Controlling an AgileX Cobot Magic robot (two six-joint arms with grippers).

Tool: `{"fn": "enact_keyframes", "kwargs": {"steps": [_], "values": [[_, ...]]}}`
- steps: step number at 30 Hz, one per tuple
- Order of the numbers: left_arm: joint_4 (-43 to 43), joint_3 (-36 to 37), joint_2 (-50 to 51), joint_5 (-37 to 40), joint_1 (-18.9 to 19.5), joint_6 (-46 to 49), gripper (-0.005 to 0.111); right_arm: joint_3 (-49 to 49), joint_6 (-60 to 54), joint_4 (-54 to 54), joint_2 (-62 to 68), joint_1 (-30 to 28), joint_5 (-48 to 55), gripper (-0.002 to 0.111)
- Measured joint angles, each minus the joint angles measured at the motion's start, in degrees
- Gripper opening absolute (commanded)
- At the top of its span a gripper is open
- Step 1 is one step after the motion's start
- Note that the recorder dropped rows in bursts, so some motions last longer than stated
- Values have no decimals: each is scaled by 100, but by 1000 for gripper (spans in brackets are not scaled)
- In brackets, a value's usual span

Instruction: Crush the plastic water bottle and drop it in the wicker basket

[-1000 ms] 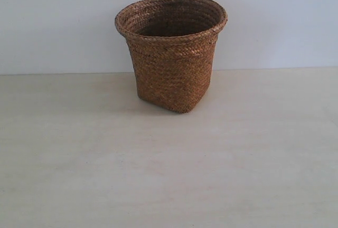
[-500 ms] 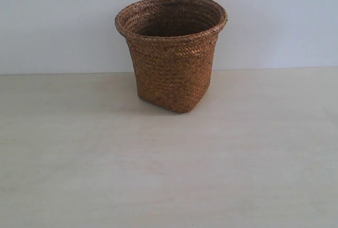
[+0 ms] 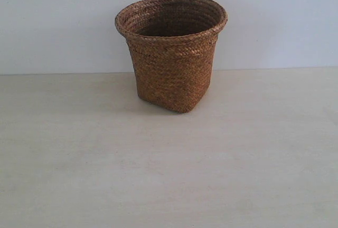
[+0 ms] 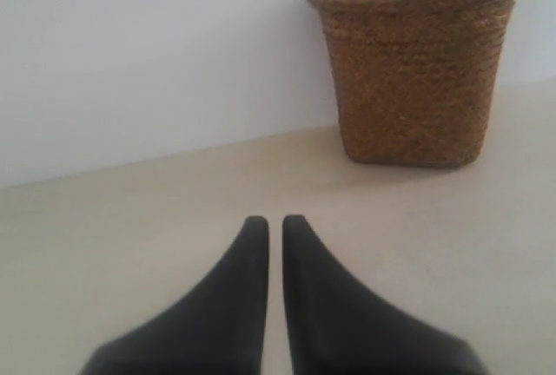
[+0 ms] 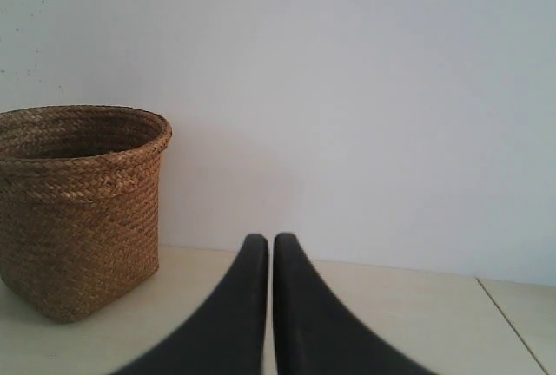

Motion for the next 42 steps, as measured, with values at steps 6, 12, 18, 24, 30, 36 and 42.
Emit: {"fn": "enact_keyframes", "kwargs": {"steps": [6,12,18,24,30,36,42], "values": [[-34,206,-54,-126,632,-303,4,0,0,0,0,0,0,0],[-34,206,-54,313,731,-362,4,0,0,0,0,0,0,0],[-34,206,-54,363,731,-378,4,0,0,0,0,0,0,0],[-34,206,-54,363,731,-378,4,0,0,0,0,0,0,0],[-34,206,-54,363,731,-378,4,24,0,0,0,0,0,0],[-34,206,-54,363,731,-378,4,24,0,0,0,0,0,0],[-34,206,-54,363,731,-378,4,24,0,0,0,0,0,0]]}}
